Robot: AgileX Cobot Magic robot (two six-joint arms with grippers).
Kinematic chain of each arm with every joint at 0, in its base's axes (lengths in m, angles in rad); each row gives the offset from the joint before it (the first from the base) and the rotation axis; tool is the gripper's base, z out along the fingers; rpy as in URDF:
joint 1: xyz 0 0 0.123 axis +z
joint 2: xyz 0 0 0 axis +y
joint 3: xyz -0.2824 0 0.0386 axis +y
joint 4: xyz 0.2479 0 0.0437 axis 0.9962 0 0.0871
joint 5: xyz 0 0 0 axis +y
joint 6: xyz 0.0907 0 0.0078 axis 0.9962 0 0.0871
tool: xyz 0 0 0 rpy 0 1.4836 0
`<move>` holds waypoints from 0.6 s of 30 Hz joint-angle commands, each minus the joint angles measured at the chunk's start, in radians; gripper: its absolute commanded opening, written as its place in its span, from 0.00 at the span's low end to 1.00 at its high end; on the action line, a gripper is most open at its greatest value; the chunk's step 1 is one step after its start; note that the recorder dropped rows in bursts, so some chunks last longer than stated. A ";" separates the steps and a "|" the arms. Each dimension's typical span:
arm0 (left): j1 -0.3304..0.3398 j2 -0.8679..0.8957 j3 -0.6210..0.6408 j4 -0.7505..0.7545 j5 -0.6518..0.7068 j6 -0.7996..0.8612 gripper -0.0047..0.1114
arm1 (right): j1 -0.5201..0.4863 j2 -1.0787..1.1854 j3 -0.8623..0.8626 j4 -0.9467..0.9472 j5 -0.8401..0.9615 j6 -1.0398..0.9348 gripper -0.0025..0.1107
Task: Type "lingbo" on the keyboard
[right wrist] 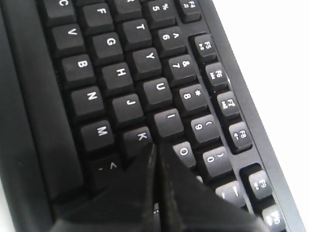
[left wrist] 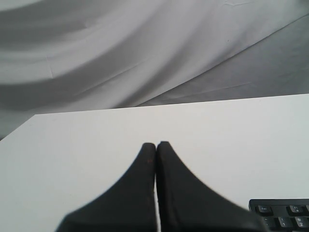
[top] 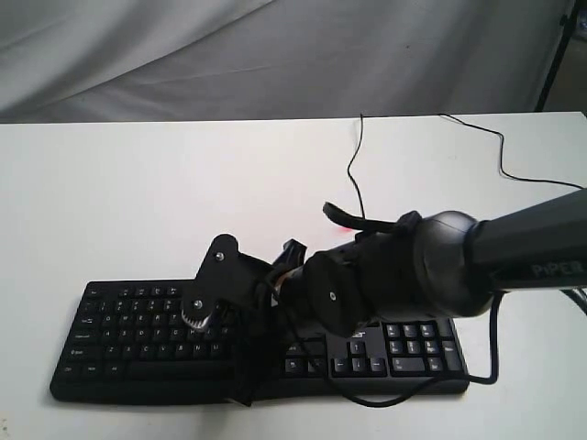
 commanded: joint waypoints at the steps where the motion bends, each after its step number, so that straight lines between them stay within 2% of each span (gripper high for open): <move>1: -0.004 0.003 0.005 -0.001 -0.004 -0.003 0.05 | -0.006 -0.001 0.005 -0.027 0.014 -0.007 0.02; 9: -0.004 0.003 0.005 -0.001 -0.004 -0.003 0.05 | -0.006 -0.085 0.005 -0.027 0.035 -0.007 0.02; 18: -0.004 0.003 0.005 -0.001 -0.004 -0.003 0.05 | -0.006 -0.072 -0.020 -0.027 0.044 -0.003 0.02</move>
